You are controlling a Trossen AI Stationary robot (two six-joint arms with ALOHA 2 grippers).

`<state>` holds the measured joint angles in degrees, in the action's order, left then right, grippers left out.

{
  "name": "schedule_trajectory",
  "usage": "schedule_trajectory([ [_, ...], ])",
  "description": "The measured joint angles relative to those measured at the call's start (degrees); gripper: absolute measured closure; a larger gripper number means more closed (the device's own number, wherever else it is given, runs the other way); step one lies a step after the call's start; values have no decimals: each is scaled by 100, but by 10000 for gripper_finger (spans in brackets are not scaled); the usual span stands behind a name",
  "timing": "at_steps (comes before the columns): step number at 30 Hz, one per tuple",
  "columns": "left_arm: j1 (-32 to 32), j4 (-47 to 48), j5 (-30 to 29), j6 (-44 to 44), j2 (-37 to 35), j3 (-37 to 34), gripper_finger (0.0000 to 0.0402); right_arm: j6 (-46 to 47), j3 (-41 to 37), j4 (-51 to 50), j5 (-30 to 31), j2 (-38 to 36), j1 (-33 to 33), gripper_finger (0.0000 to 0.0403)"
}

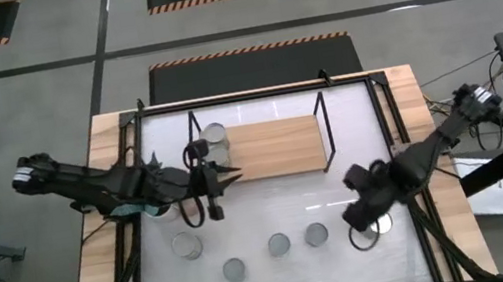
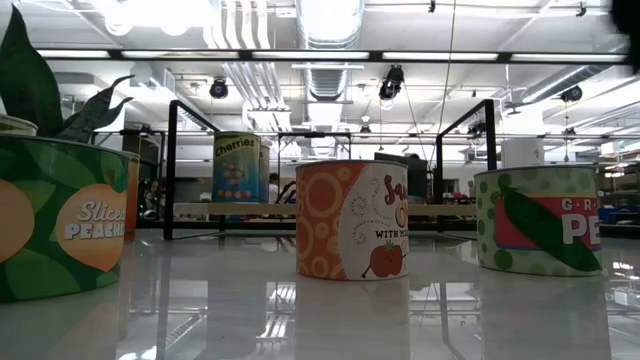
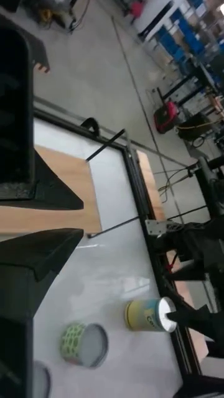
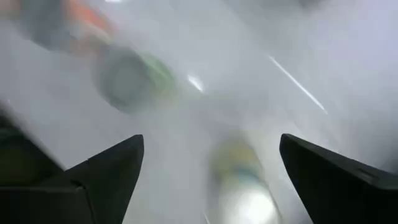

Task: Pick and place cans onto a shelf
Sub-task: Put the large canned carrots on the shelf

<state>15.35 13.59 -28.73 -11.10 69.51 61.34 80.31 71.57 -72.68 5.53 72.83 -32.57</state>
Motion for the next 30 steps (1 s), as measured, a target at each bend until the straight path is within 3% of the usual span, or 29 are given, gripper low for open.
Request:
schedule_trajectory([
  [3, -2, 3, 8, 58, -4, -65, 361, 688, 541, -882, -510, 536, -298, 40],
  [11, -2, 14, -100, -25, 176, -44, 361, 1148, 624, -905, -782, 1119, -685, 40],
  [30, -2, 12, -134, 69, 239, -42, 361, 1853, -1055, 633, -1053, 164, -1121, 39],
])
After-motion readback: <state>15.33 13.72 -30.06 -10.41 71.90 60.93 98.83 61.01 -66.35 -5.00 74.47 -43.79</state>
